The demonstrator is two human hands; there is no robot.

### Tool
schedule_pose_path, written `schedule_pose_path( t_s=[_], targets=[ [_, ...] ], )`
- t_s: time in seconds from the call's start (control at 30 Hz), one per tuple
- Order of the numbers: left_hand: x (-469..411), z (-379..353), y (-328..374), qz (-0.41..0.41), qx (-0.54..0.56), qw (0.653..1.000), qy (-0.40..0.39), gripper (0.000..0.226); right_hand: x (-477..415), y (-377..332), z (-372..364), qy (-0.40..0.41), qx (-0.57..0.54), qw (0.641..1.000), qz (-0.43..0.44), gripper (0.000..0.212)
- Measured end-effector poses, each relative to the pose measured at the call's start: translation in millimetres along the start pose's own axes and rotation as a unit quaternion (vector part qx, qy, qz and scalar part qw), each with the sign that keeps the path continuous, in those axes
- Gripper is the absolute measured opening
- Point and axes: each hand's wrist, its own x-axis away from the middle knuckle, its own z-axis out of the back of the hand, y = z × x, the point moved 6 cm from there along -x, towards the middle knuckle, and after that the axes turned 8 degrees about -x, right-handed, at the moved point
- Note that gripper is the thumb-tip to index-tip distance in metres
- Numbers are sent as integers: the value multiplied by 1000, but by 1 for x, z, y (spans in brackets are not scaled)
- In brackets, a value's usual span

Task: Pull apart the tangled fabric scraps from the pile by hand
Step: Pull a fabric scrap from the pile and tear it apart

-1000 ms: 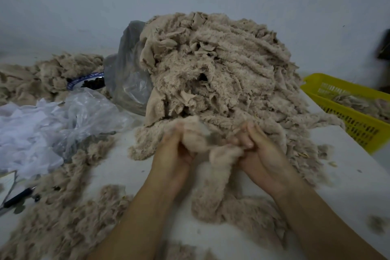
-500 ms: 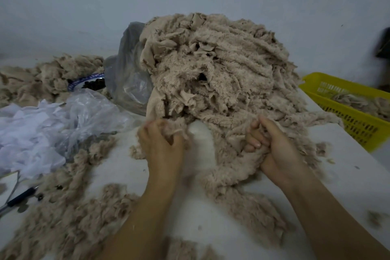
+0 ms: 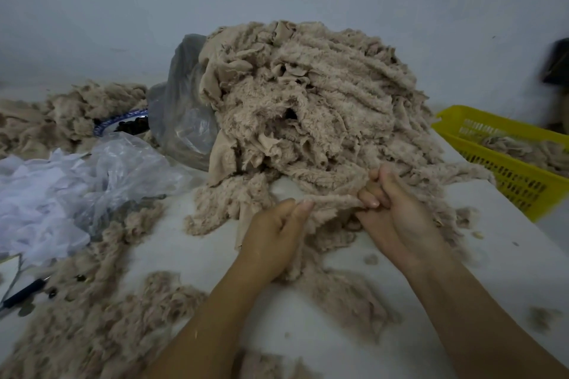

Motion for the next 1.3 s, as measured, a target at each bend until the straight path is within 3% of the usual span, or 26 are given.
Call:
schedule_pose_path(
  t_s=[0.13,0.2,0.27,0.33,0.4,0.47,0.53,0.57,0.67,0.73,0.77,0.8,0.83,0.87,0.9,0.93,0.97,1.03,1.1,1.17,1.2,1.3],
  targets=[
    [-4,7,-8,79,28,995,48,47,2,8,-10,-18,78,997,9,30],
    [-4,16,-19,157,81,980,89,45,1,3,-8,-15,96,995,16,28],
    [-4,38,-48,271,230,920,167,31,-2,-16,6,10,88,995,41,25],
    [-5,52,-65,305,428,829,190,34,-4,-35,18,24,50,997,52,29],
    [-7,42,-59,310,549,766,129,35,-5,-30,20,16,34,999,3,34],
    [-4,21,-38,314,612,723,59,32,-1,-7,13,-14,152,988,-28,33],
    [-2,6,-26,303,672,674,38,21,8,12,2,-63,396,916,3,40],
    [-1,6,-23,301,688,660,32,16,13,19,-6,-99,466,879,22,38],
    [2,8,-28,302,690,657,22,24,21,37,-18,-194,524,829,-3,26],
    [2,9,-25,298,699,650,6,13,24,54,-15,-243,636,732,-22,21],
    [1,10,-22,290,704,649,4,18,25,60,-13,-261,684,681,-14,16],
    [-1,11,-25,277,722,634,12,36,25,64,-12,-272,707,653,0,11],
    [-1,14,-23,272,732,624,13,44,25,62,-12,-264,700,664,11,13],
    [-3,17,-30,267,736,621,24,34,23,54,-11,-229,665,711,11,15],
    [-4,24,-29,259,733,628,38,9,21,42,-10,-179,610,772,6,19],
    [-7,30,-31,247,729,635,68,22,18,30,-7,-125,542,831,2,22],
    [-8,32,-36,265,694,664,85,32,17,21,-3,-78,462,883,-12,19],
    [-11,32,-37,261,657,703,85,19,16,17,5,-28,295,953,-62,16],
    [-11,26,-33,236,551,799,39,18,15,20,7,-35,183,977,-102,37],
    [-6,17,-27,189,361,913,-13,33,17,21,-1,-65,164,979,-98,37],
    [-2,11,-22,159,279,946,-53,42,18,21,-5,-82,181,976,-86,32],
    [6,-3,-16,172,178,961,-125,53,16,18,-9,-87,230,968,-41,21]
  ],
)
